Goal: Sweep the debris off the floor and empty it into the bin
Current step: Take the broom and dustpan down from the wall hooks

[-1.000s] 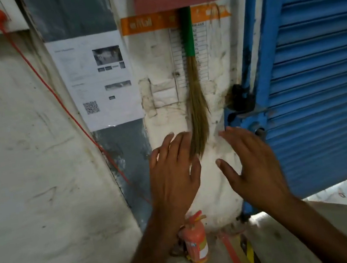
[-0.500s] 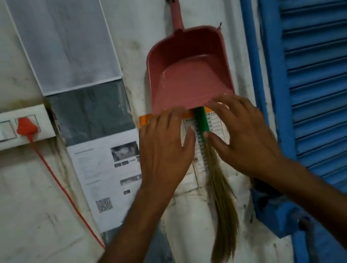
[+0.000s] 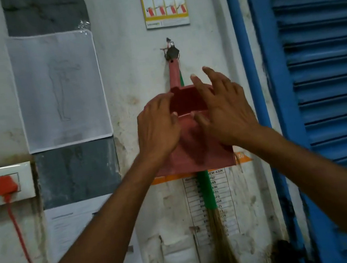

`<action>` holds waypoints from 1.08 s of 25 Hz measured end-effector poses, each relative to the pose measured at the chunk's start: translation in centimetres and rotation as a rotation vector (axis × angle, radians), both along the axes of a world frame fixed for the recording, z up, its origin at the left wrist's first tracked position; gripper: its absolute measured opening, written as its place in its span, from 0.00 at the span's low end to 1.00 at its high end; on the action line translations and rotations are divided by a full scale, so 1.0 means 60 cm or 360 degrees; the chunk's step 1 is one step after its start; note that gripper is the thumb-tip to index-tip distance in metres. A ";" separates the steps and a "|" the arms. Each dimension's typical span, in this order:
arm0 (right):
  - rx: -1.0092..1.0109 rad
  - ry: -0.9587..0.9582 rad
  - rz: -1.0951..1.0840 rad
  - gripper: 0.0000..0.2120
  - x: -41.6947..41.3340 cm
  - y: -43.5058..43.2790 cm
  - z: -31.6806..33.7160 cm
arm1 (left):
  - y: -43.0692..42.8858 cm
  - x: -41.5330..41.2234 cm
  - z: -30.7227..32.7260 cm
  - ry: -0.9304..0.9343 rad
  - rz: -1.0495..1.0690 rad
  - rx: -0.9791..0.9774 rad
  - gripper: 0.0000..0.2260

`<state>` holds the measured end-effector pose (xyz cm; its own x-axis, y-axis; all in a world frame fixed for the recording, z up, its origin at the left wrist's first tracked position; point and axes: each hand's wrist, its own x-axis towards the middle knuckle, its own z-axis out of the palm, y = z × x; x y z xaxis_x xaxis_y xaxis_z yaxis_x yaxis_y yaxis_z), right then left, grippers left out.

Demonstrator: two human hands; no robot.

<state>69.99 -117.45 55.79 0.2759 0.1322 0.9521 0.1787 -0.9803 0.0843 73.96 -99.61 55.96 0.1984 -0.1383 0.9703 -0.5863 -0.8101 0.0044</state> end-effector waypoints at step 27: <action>0.1822 0.1082 0.1882 0.15 0.182 -0.009 0.311 | -0.117 0.108 0.288 0.0763 -0.0862 -0.0911 0.03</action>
<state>80.93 -117.98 74.47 0.8803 -0.0501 0.4718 0.4729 0.1733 -0.8639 80.44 -106.61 73.23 0.6451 0.1462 0.7500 -0.7166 -0.2249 0.6602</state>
